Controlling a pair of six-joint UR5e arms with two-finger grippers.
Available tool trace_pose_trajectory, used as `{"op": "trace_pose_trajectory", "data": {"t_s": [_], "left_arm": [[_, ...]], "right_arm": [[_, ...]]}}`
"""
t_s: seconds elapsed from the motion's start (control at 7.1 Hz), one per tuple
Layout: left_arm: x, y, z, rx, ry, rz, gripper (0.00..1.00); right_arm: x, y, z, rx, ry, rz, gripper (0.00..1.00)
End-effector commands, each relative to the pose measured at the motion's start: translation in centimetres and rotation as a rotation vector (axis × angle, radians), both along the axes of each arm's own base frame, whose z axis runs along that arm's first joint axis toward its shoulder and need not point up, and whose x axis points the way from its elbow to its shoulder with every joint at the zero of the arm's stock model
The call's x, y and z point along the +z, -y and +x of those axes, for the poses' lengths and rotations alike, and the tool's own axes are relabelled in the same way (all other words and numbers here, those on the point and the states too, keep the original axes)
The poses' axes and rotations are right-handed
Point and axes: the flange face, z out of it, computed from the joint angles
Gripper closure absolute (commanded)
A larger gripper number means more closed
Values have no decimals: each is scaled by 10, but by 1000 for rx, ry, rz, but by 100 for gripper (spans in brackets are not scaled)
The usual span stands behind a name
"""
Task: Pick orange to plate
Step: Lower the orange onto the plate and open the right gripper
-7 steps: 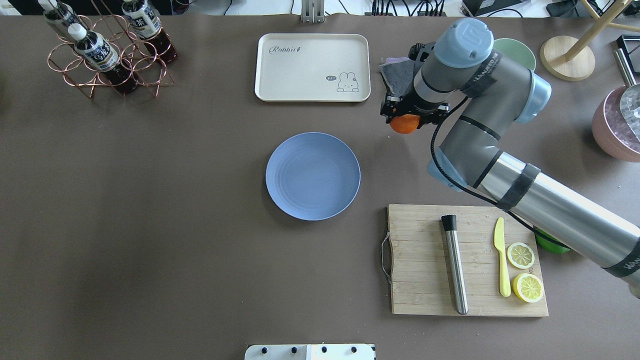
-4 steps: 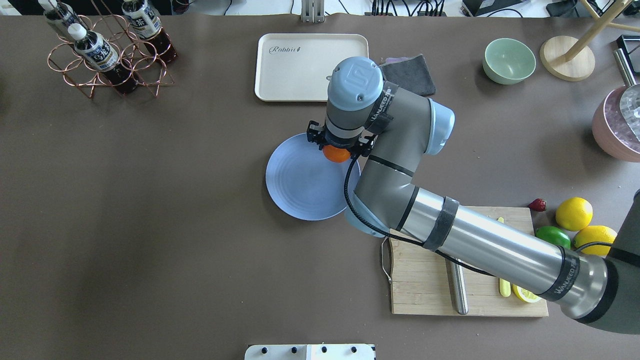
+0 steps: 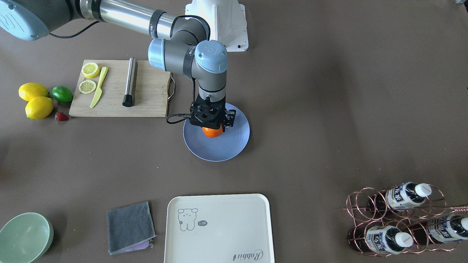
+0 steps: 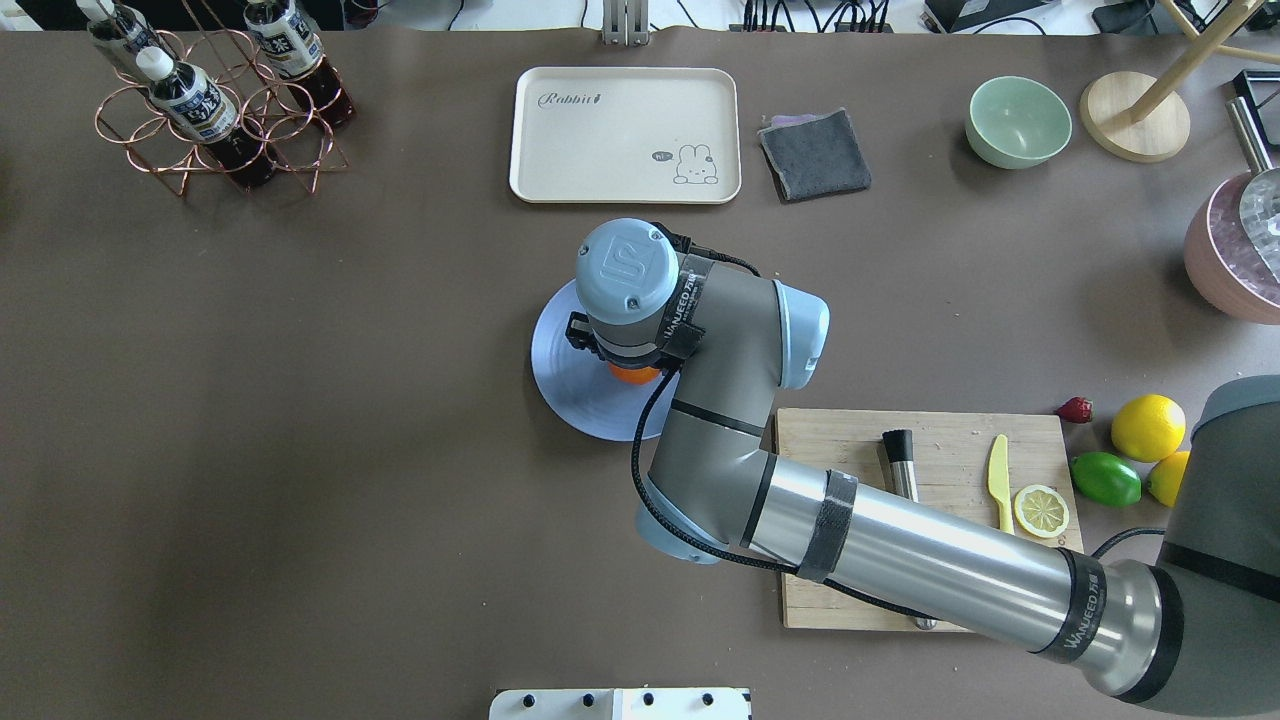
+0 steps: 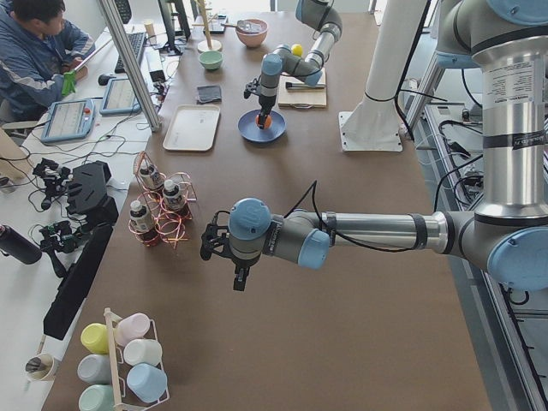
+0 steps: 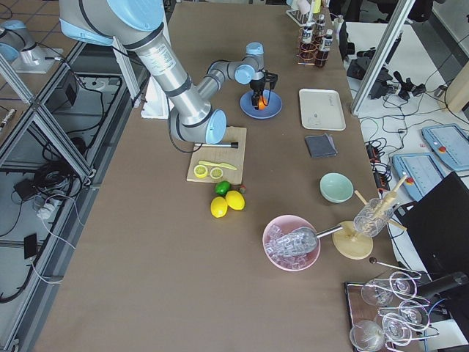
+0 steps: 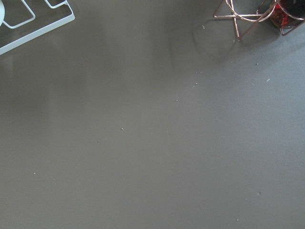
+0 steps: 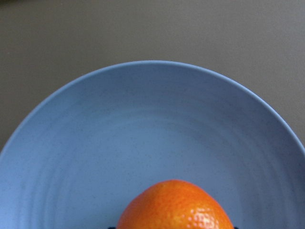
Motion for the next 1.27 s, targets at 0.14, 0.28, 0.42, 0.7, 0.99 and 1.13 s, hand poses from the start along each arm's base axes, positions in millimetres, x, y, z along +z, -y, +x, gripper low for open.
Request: {"op": "trace_pose_trajectory", "data": {"t_s": [0.14, 0.28, 0.42, 0.7, 0.99, 1.13], "left_arm": [[9, -7, -1, -1, 2, -20, 0], [11, -8, -1, -1, 2, -23, 0], [16, -10, -1, -3, 8, -38, 0], [42, -14, 0, 0, 22, -184, 0], [53, -16, -2, 74, 112, -170, 0], [56, -15, -8, 116, 136, -192, 0]], "right_arm": [[-2, -3, -5, -3, -1, 10, 2], [-15, -1, -3, -8, 10, 29, 0], [-32, 17, 14, 11, 35, 33, 0], [-27, 86, 85, -46, 31, 2, 0], [-4, 120, 181, -97, 50, 37, 0], [21, 138, 238, -133, 37, 55, 0]]}}
